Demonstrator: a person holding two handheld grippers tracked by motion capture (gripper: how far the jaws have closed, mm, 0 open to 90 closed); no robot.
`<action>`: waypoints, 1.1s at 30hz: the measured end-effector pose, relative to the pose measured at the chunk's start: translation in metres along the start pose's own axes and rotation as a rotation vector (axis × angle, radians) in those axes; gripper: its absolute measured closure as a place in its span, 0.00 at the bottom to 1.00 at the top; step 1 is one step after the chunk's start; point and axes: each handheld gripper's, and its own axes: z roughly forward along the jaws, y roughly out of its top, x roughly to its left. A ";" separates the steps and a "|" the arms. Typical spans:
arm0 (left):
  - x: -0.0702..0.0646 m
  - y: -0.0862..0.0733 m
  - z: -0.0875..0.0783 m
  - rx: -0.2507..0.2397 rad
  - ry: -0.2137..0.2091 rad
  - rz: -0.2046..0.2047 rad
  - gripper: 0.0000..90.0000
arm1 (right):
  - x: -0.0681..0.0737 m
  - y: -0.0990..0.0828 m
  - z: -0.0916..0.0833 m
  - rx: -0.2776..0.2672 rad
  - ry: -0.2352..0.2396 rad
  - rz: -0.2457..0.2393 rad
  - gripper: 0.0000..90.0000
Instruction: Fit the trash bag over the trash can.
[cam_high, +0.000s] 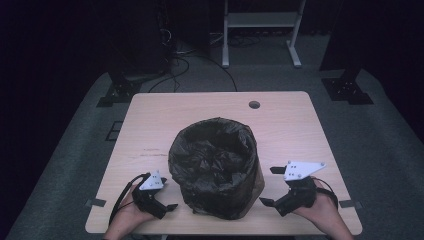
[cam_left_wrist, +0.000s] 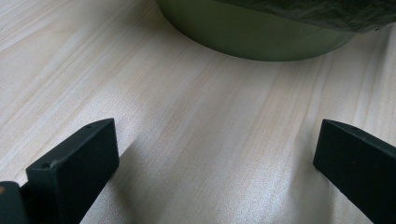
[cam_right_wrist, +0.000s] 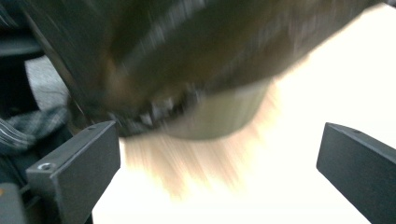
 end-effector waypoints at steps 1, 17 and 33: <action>0.000 0.000 0.000 0.000 0.000 0.000 0.00 | 0.000 -0.008 0.003 0.010 -0.008 0.006 0.00; 0.000 0.000 0.000 0.000 0.000 0.000 0.00 | 0.001 -0.056 0.046 0.120 -0.085 0.069 0.00; 0.000 0.000 0.000 0.000 0.000 0.000 0.00 | 0.004 -0.060 0.062 0.191 -0.101 0.055 0.00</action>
